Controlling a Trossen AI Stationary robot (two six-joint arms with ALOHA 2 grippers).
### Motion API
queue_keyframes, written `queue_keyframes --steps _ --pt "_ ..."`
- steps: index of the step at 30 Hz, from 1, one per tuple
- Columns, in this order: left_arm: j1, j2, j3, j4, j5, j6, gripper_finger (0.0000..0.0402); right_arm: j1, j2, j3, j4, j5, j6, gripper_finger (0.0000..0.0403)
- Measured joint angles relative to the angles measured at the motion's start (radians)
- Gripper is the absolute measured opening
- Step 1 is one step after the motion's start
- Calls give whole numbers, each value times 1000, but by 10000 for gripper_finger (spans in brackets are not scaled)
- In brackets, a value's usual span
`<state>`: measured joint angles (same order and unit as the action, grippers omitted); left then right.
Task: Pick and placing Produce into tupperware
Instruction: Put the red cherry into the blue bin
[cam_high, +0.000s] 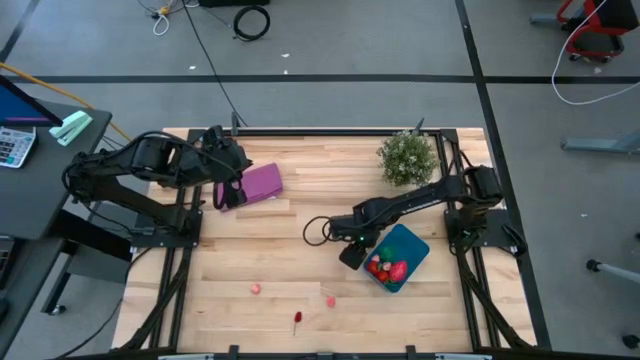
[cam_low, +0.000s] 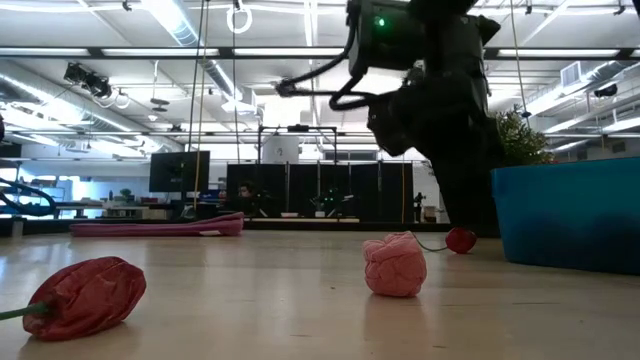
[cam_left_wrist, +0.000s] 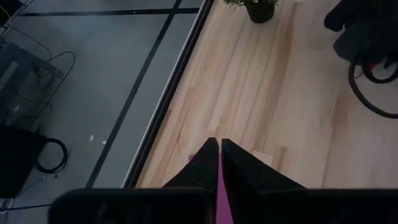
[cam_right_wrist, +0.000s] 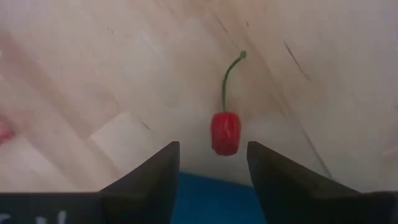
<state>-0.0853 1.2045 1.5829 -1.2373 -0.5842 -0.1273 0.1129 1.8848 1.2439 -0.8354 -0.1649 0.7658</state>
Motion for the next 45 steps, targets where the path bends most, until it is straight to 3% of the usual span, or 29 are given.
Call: queue_keyframes --steps 10,20,37,45 --pt "0 0 0 0 0 -26 20 1 85 3 1 -1 -58 197" --pt "0 0 0 0 0 -26 21 -10 50 -4 22 51 -65 181" --pt "0 0 0 0 0 -26 20 -19 53 -3 29 28 -50 163" --pt "0 0 0 0 0 -26 14 -19 53 -3 29 26 -33 117"
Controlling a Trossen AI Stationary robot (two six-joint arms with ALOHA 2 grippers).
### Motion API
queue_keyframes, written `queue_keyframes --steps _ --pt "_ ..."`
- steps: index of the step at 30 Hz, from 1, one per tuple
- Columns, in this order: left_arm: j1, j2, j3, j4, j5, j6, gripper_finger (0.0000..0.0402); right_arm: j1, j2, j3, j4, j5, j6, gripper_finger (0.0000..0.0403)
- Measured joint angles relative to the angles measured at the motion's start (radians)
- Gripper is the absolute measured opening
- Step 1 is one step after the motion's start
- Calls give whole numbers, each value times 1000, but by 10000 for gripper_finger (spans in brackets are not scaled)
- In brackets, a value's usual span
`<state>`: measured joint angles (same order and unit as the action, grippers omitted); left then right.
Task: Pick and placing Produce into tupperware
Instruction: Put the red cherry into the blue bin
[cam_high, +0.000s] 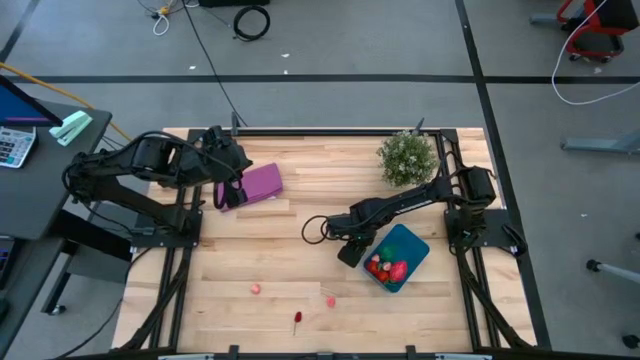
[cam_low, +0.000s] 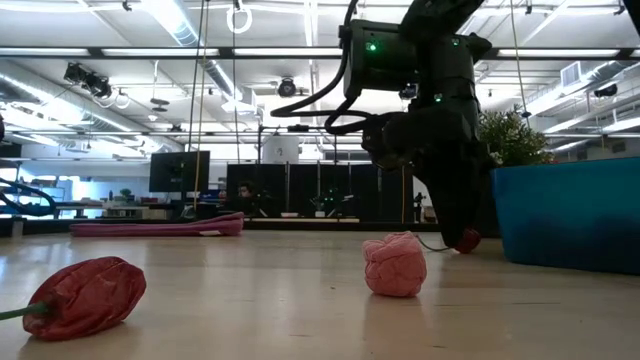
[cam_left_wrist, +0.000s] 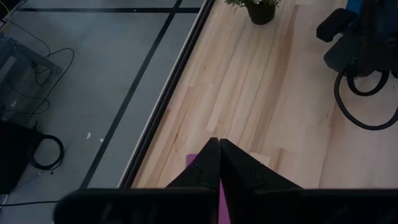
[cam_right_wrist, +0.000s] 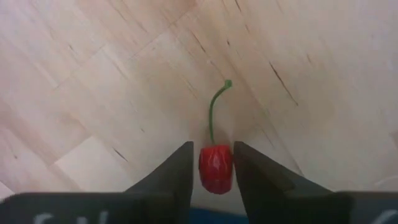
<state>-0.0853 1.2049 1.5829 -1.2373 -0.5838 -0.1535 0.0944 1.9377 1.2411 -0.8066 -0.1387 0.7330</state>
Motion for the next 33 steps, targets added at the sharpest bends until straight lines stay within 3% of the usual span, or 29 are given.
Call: queue_keyframes --steps 11,15,24,33 --pt "0 0 0 0 0 0 22 11 -16 11 -28 -52 -1 22" --pt "0 0 0 0 0 0 14 30 -62 29 -77 -21 20 25" --pt "0 0 0 1 0 -22 21 122 -254 22 -95 194 188 33" --pt "-2 0 0 -4 0 -47 18 266 -275 -8 -161 190 407 47"
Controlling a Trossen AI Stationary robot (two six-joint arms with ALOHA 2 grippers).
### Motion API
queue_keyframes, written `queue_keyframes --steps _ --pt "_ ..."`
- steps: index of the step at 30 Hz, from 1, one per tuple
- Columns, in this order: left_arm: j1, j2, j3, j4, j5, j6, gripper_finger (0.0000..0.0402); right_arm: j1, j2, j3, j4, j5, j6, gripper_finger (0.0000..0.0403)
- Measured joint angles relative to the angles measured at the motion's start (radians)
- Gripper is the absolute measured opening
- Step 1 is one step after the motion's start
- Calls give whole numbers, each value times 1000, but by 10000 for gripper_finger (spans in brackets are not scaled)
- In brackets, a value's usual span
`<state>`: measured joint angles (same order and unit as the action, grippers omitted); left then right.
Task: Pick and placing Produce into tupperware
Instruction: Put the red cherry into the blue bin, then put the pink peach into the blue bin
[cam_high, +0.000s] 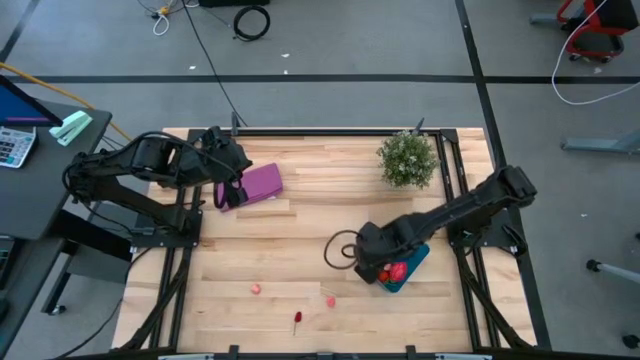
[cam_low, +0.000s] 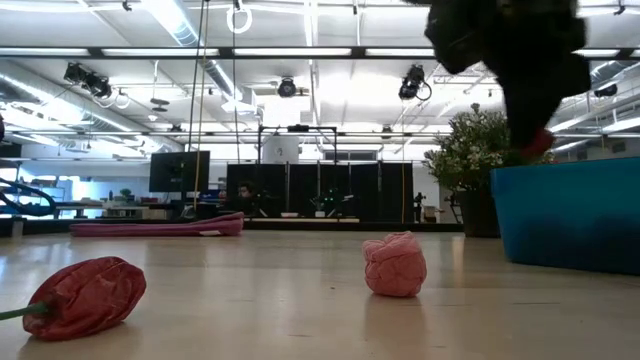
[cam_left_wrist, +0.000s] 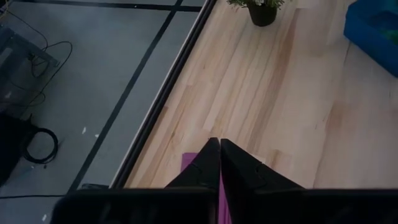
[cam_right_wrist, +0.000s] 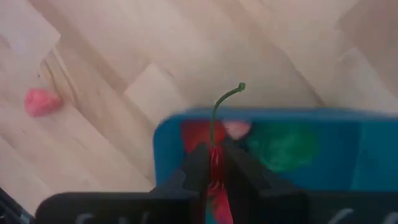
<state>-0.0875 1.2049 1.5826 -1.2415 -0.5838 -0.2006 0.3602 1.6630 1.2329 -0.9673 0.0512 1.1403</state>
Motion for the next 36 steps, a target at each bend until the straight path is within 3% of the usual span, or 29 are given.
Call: queue_keyframes --steps 11,18,30,36 --pt "0 0 0 0 0 -6 19 76 13 -1 -3 87 46 51" --pt "0 0 0 0 0 -17 23 76 13 -1 -3 83 56 57" --pt "0 0 0 0 0 -17 14 75 13 -1 -3 82 38 137" --pt "0 0 0 0 0 -17 24 75 13 -1 28 128 30 156"
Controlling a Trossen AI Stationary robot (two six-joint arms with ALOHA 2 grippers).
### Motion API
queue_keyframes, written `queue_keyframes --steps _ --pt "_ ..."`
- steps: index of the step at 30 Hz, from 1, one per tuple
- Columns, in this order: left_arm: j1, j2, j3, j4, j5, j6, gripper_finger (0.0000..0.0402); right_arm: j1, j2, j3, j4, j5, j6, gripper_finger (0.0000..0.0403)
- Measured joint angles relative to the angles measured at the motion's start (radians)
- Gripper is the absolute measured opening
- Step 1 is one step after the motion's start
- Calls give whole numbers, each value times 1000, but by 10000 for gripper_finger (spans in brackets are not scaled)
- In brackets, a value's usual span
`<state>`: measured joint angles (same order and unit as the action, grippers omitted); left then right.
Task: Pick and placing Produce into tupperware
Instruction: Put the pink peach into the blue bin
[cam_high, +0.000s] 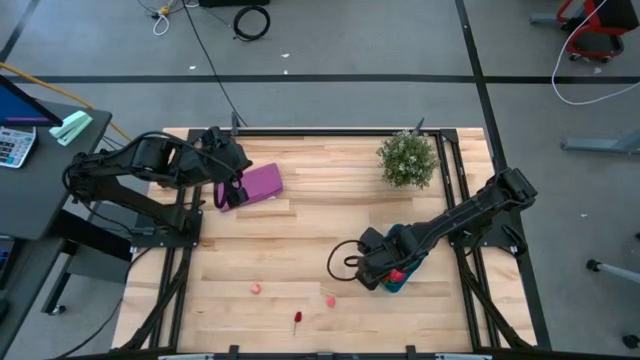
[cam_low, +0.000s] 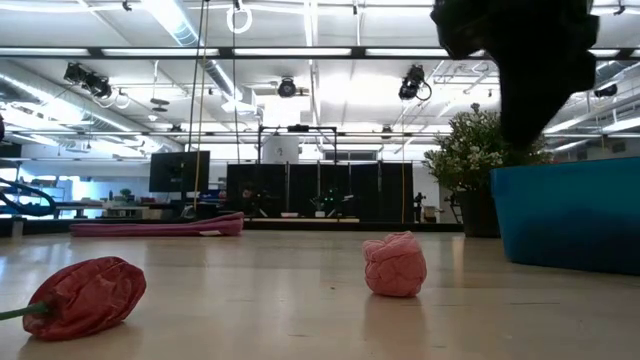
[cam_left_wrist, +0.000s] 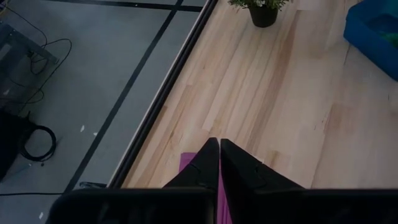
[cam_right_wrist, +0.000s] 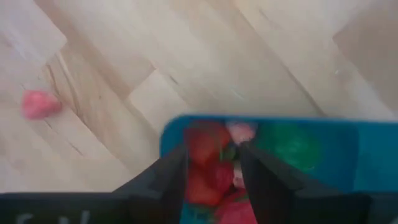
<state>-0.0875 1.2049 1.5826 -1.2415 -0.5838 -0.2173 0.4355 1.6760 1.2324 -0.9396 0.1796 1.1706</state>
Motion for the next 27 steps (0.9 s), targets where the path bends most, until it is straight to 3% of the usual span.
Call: queue_keyframes --steps 4,10,14,22,27 --pt "0 0 0 0 0 0 23 -2 0 0 149 13 -57 156" --pt "0 0 0 0 0 0 13 0 0 0 460 -2 -271 154" --pt "0 0 0 0 0 0 14 0 38 0 495 -34 -334 159" --pt "1 0 0 3 0 0 22 0 244 0 617 -171 -384 160" --pt "0 0 0 3 0 1 13 0 292 0 709 -191 -484 156"
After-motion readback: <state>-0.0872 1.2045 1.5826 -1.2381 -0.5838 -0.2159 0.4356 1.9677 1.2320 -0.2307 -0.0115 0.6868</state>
